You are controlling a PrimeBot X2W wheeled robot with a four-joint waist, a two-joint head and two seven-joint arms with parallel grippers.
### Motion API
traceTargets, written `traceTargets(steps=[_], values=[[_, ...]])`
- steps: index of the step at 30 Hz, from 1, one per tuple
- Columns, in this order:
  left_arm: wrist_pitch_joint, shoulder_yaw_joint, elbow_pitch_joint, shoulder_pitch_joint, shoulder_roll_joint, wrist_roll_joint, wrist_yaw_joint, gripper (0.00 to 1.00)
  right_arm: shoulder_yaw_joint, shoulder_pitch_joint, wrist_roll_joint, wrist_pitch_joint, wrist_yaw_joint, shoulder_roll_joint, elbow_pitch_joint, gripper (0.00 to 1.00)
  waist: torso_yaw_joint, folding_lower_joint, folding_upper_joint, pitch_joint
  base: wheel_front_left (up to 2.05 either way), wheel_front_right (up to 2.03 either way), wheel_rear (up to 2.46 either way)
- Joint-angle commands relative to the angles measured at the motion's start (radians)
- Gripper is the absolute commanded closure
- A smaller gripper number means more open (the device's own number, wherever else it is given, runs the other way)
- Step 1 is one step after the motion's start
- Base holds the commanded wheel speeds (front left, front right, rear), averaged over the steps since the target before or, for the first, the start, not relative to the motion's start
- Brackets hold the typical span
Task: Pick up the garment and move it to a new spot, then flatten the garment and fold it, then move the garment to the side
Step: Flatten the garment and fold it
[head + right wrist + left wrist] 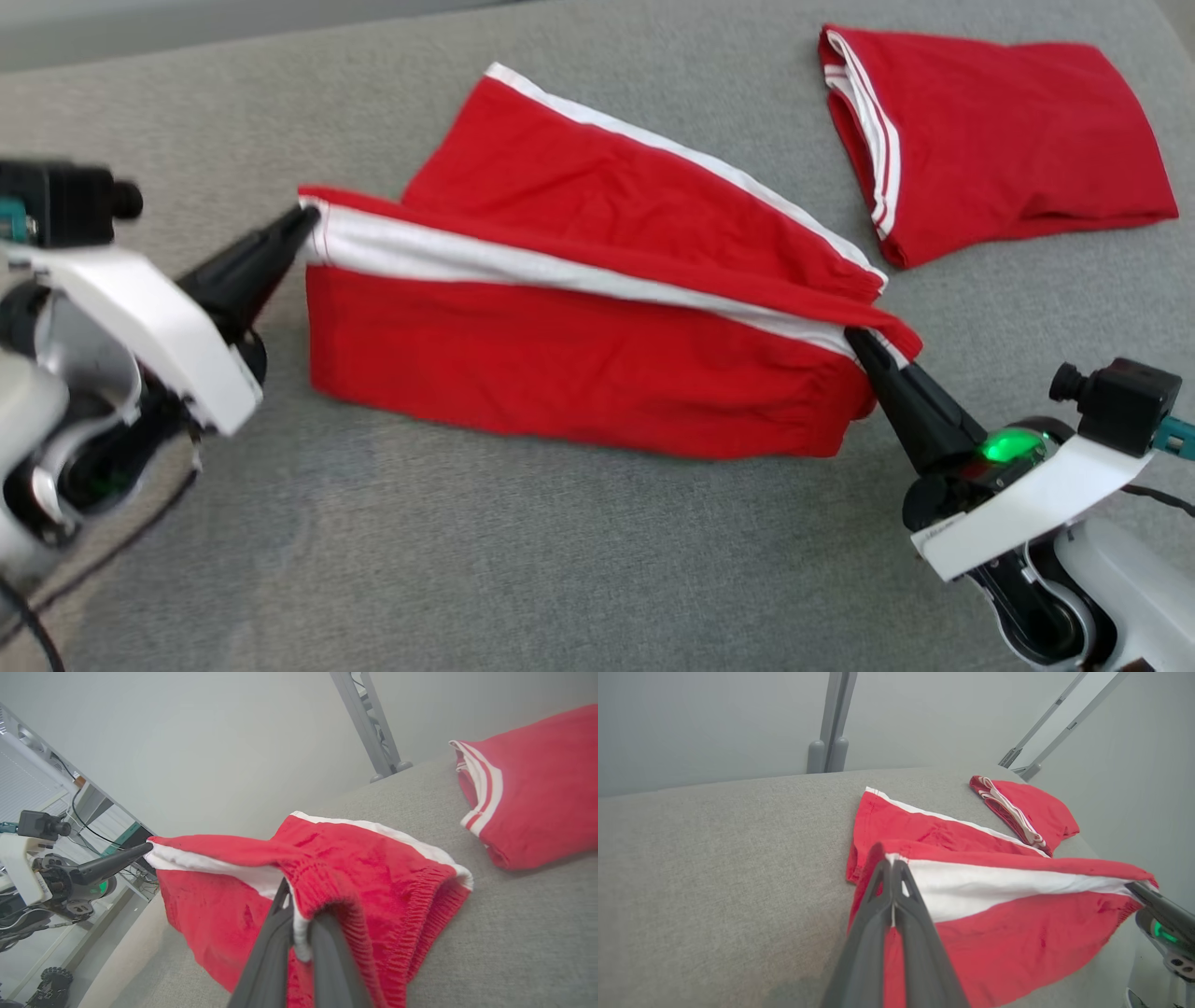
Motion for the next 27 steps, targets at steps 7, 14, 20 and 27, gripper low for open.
traceTargets(steps=[7,14,20,27], values=[[0.116,-0.009,0.189,-0.160,-0.073,0.010,-0.060,1.00,-0.072,-0.028,-0.035,-0.004,0.000,0.065,0.046,1.00,-0.061,0.0001,-0.0001,0.086,0.00,0.00,0.00],[0.184,-0.024,0.379,-0.290,-0.140,0.043,-0.118,1.00,-0.096,-0.074,-0.071,-0.004,0.000,0.123,0.091,1.00,-0.103,0.0001,-0.0001,0.144,0.00,0.00,0.00],[0.233,-0.038,0.528,-0.389,-0.191,0.067,-0.157,1.00,-0.065,-0.133,-0.073,-0.004,0.000,0.151,0.118,1.00,-0.132,0.0001,-0.0001,0.190,0.00,0.00,0.00],[0.257,-0.047,0.646,-0.477,-0.246,0.085,-0.196,1.00,-0.053,-0.173,-0.079,-0.004,0.000,0.176,0.114,0.99,-0.162,0.0001,-0.0001,0.229,0.00,0.00,0.00]])
